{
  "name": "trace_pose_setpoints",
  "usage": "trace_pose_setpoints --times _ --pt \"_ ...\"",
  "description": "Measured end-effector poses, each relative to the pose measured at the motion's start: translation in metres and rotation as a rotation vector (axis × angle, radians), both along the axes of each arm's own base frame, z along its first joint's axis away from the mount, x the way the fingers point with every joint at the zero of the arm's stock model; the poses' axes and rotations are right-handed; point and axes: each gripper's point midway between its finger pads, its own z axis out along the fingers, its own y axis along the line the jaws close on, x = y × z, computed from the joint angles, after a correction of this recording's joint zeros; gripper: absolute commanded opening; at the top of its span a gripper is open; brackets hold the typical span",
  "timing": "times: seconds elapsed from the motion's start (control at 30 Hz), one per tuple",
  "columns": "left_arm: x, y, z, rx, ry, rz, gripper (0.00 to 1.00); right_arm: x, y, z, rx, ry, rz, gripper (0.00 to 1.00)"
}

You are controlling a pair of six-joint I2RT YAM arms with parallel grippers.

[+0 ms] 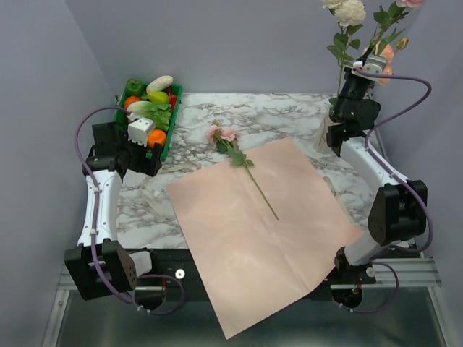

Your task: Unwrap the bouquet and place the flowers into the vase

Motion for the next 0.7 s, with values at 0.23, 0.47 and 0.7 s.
trace_pose_setpoints --times 0.23,0.47,0.7 --pt "0.000 0.000 0.000 0.000 0.000 0.001 0.99 0.000 0.001 0.000 -0.006 -0.001 0.004 0.01" --pt "0.000 0.000 0.000 0.001 0.000 0.000 0.99 0.005 0.002 -0.024 -0.017 0.048 0.004 0.01" --pt "0.000 0.000 -0.001 0.002 0.004 -0.002 0.99 0.010 0.002 -0.073 -0.039 0.152 0.003 0.09"
